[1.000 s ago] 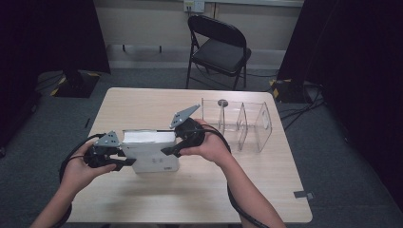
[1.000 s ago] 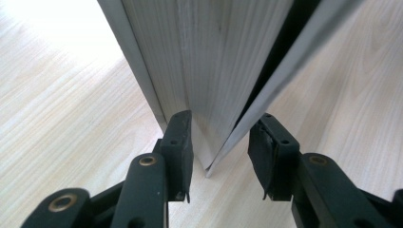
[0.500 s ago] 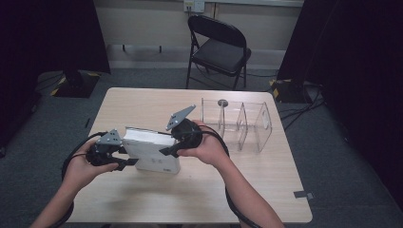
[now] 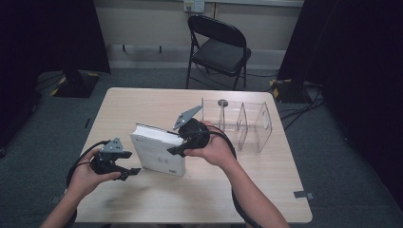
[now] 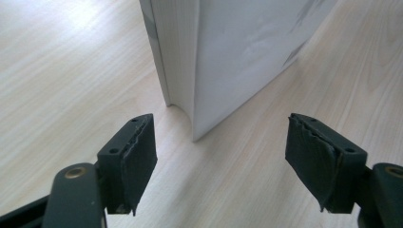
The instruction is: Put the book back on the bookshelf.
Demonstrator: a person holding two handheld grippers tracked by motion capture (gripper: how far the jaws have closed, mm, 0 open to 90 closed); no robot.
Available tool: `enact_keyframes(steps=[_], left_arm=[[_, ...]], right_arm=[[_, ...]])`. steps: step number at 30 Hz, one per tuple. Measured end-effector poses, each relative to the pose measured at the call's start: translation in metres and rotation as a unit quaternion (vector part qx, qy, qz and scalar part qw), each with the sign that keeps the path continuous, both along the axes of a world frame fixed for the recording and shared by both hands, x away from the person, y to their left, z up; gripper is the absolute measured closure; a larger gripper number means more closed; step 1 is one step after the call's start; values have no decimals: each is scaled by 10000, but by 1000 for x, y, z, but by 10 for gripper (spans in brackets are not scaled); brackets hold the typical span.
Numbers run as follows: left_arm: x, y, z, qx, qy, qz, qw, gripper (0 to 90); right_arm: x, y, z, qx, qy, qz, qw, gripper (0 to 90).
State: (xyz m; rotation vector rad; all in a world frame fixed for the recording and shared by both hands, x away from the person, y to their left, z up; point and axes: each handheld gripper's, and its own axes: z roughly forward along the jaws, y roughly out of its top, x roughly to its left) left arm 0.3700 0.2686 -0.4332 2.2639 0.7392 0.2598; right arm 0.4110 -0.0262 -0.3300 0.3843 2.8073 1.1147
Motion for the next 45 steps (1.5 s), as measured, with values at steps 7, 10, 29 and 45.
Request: enact_keyframes(steps=[7,10,29,45], left_arm=[[-2,-4,-22,-37,49,29,10000,206],[-3,-8,-29,-53,37,74,10000,194],[-2,-15,-57,61,-44,-20,10000,177],[0,-8,-67,-71,-210,-121,9997,142]], right_arm=[[-3,-8,2,-113,2,-47,9999,516],[-4,-11,3,-140,3,-75,9999,516],[1,-2,14,-290,261,-305,9988,426],[11,39,14,-990,444,-327,9936,435]])
